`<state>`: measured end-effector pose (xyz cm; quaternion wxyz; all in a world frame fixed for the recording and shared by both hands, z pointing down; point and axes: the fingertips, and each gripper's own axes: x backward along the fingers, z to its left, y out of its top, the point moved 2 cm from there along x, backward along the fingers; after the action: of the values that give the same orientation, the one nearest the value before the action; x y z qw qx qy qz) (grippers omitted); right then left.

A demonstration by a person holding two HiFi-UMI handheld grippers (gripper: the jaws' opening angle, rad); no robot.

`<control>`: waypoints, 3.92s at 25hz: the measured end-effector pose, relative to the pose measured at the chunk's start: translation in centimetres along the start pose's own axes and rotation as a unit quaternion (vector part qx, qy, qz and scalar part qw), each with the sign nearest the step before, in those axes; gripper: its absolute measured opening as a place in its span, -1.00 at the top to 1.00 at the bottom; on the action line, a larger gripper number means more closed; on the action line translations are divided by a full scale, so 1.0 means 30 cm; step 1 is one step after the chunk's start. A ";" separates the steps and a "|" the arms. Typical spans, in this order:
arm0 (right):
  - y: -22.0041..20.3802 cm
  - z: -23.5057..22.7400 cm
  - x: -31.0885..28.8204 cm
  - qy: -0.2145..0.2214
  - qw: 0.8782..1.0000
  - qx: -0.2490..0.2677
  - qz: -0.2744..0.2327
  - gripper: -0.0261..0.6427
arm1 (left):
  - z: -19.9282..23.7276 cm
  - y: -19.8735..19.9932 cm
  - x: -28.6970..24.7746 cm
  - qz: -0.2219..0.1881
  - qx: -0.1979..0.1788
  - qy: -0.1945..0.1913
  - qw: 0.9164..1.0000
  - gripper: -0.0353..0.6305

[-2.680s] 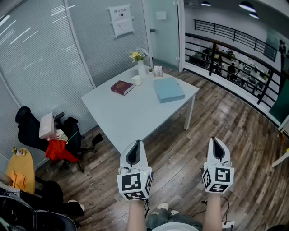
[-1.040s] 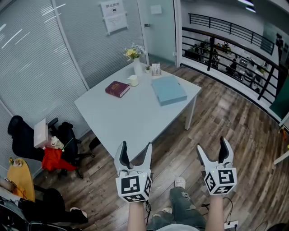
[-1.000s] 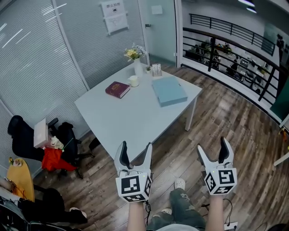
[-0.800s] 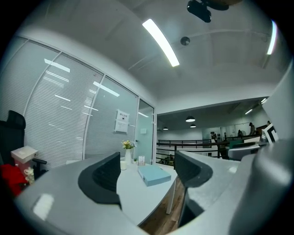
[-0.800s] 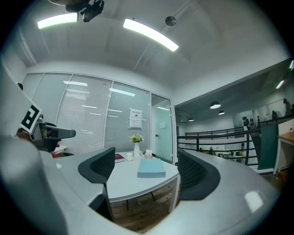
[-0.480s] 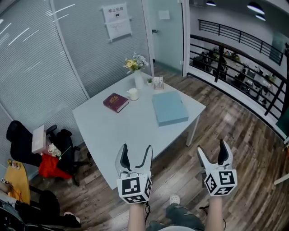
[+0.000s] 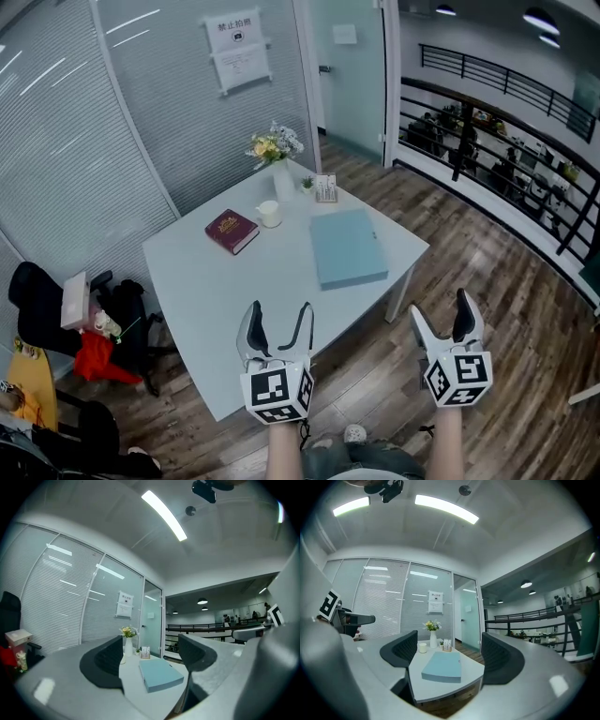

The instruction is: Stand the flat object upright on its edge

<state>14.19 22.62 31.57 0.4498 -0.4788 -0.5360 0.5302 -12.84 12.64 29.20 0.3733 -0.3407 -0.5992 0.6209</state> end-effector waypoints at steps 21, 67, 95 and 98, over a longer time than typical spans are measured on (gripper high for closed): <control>-0.082 -0.125 -0.487 0.003 1.000 -0.015 0.023 -0.38 | 0.082 -0.102 -0.477 0.028 -0.002 0.009 1.000 -0.21; -0.459 -0.202 -1.424 0.067 0.978 -0.046 0.190 -0.37 | 0.261 -0.593 -1.284 0.210 0.074 0.011 0.975 -0.21; -0.904 -0.216 -1.582 0.120 0.922 -0.097 0.356 -0.39 | 0.194 -1.006 -1.357 0.365 0.180 0.014 0.913 -0.21; -0.934 -0.215 -1.574 0.120 0.917 -0.101 0.367 -0.39 | 0.173 -1.037 -1.353 0.377 0.194 0.005 0.906 -0.22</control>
<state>26.02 -22.66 61.00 0.2340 -0.7448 -0.3150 0.5397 4.21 -25.18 59.53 0.1727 -0.4651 -0.2920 0.8177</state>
